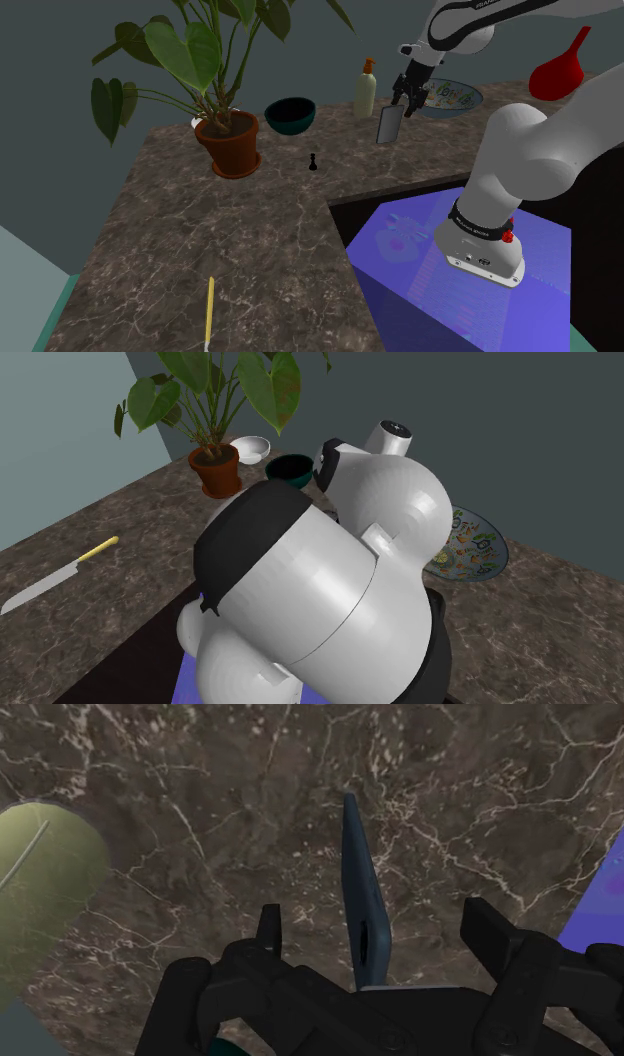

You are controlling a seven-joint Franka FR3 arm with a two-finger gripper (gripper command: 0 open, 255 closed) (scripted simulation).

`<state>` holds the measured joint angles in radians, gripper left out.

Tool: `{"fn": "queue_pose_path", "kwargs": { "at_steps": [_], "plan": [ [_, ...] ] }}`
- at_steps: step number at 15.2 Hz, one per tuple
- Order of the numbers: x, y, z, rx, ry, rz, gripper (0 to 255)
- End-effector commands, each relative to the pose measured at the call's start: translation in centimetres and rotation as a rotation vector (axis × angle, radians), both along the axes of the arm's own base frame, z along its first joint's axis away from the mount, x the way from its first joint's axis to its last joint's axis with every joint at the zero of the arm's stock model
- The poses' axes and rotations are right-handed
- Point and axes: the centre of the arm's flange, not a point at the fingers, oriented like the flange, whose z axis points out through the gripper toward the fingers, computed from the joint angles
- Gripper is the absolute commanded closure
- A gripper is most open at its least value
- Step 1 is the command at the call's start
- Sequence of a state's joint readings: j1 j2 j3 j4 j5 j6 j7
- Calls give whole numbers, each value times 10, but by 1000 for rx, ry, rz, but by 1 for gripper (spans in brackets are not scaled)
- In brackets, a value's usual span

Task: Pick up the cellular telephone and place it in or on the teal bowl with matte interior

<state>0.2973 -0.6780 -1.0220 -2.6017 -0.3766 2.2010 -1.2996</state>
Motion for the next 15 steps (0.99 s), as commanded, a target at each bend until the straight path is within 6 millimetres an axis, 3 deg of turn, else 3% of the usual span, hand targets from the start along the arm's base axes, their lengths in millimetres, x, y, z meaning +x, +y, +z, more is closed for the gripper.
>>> {"fn": "queue_pose_path", "kwargs": {
  "at_steps": [1, 8, 9, 15],
  "plan": [
    [1, 0, -4, 0, -1, 0, 0],
    [1, 0, -4, 0, -1, 0, 0],
    [1, 0, -4, 0, -1, 0, 255],
    [1, 0, -4, 0, -1, 0, 255]
  ]
}}
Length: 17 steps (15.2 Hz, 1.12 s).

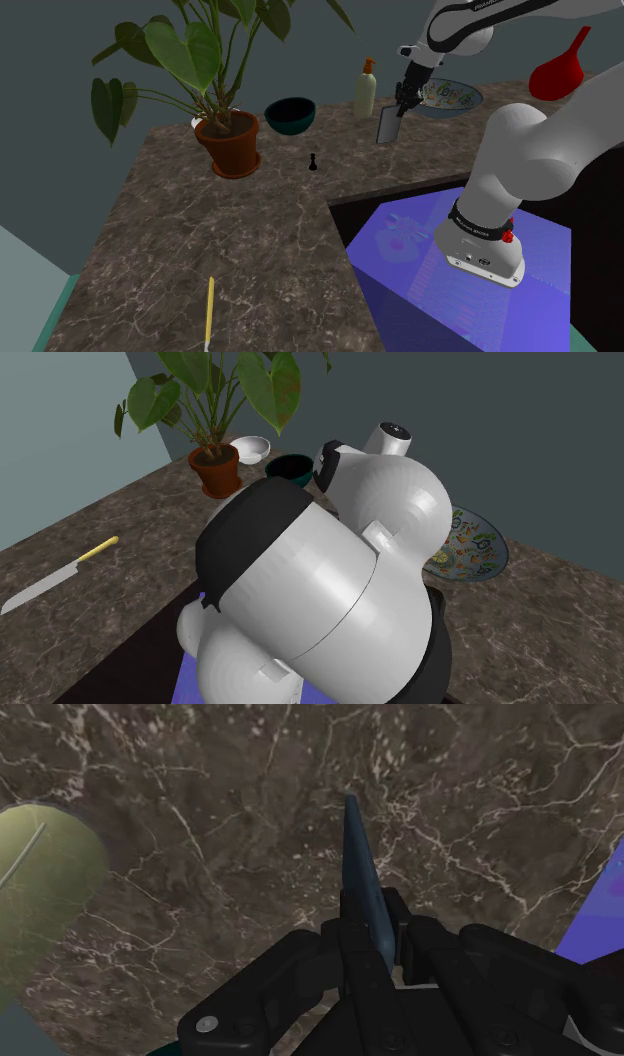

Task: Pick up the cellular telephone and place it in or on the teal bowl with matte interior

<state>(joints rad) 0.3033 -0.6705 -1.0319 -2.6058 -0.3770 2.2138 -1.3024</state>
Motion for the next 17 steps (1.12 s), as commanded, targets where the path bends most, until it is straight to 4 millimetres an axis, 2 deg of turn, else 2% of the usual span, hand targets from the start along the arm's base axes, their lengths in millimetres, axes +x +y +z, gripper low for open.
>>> {"fn": "queue_pose_path", "kwargs": {
  "at_steps": [1, 3, 17],
  "plan": [
    [0, 0, 0, -1, 0, 0, 255],
    [0, 0, 0, -1, -1, 0, 255],
    [0, 0, 74, -1, -1, 0, 255]
  ]
}}
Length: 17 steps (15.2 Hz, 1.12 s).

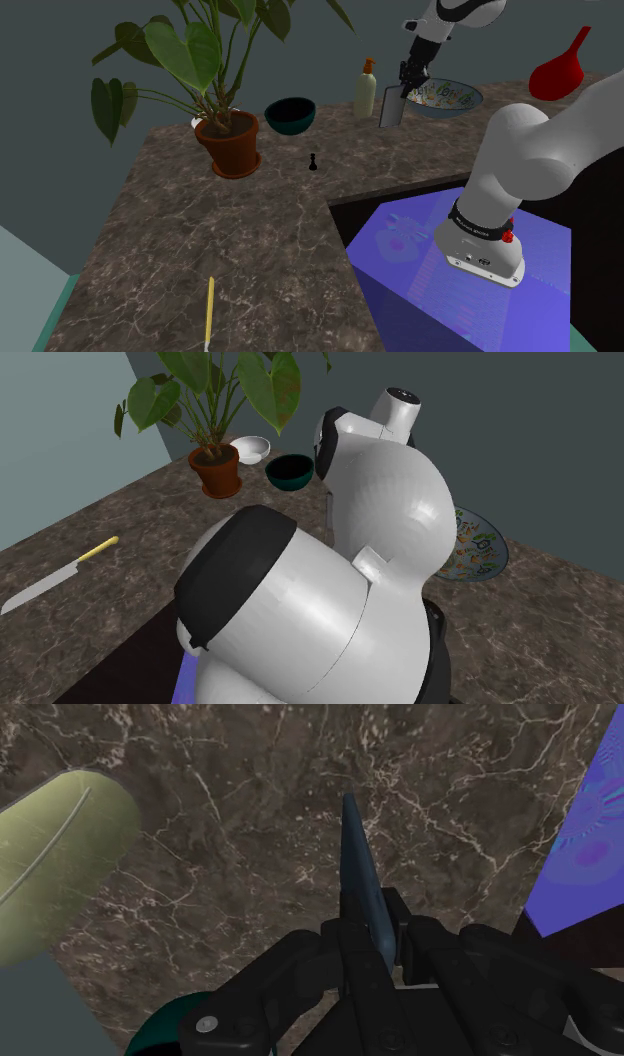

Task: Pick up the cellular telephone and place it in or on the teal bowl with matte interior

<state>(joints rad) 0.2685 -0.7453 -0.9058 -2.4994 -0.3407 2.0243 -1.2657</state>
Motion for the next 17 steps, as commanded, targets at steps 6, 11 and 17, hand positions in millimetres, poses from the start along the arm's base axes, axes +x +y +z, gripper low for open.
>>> {"fn": "queue_pose_path", "kwargs": {
  "at_steps": [6, 11, 17],
  "plan": [
    [-1, 0, 37, 0, 0, 0, 255],
    [-1, 0, 63, 0, 0, 0, 255],
    [-1, 0, 95, 0, 0, 0, 255]
  ]
}}
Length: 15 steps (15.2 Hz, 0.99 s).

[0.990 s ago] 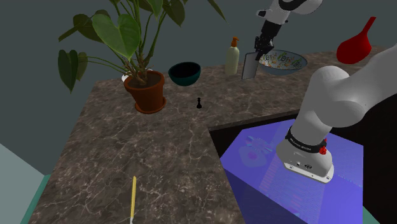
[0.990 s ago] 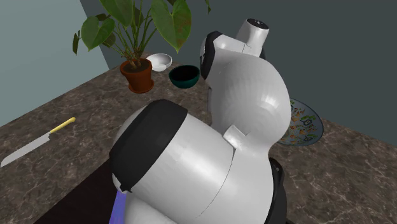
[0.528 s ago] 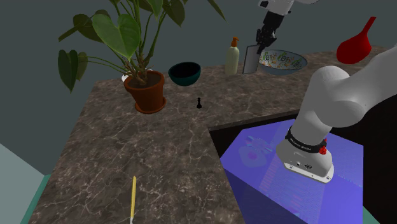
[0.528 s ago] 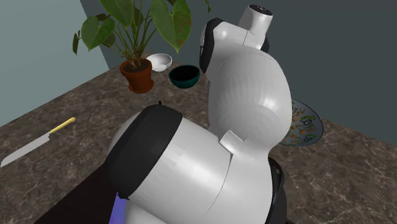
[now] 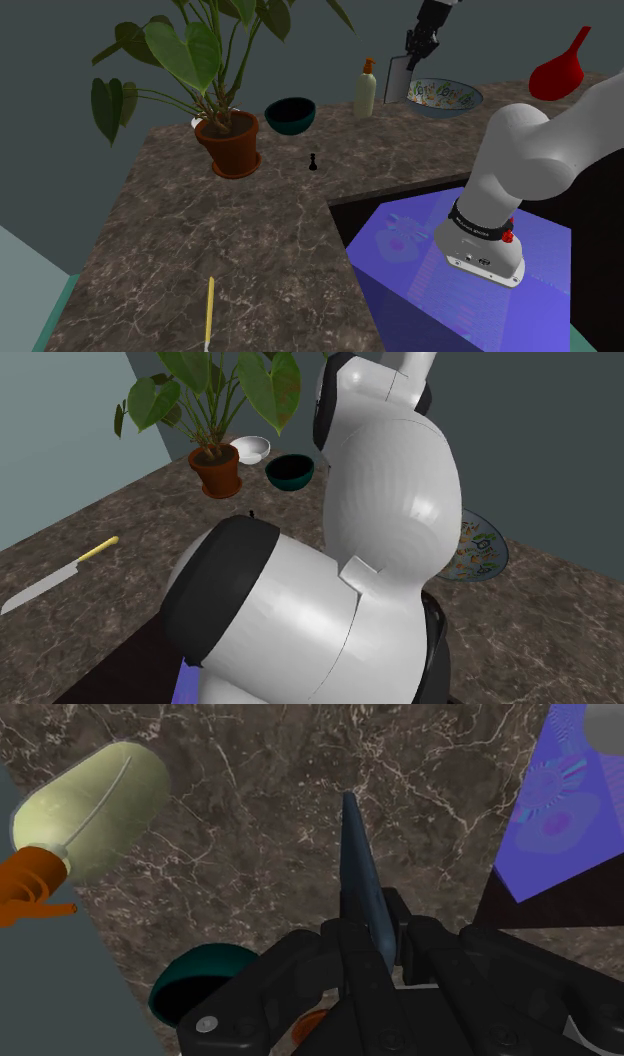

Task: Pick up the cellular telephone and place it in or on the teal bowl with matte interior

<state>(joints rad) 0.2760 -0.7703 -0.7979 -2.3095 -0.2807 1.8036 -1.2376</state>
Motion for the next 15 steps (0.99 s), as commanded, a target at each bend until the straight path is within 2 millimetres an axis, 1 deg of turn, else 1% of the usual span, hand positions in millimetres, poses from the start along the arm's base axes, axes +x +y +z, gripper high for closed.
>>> {"fn": "queue_pose_path", "kwargs": {
  "at_steps": [1, 2, 15],
  "plan": [
    [-1, 1, 11, 0, 0, 0, 255],
    [-1, 1, 13, 0, 0, 0, 255],
    [156, 66, 36, 0, 0, 0, 255]
  ]
}}
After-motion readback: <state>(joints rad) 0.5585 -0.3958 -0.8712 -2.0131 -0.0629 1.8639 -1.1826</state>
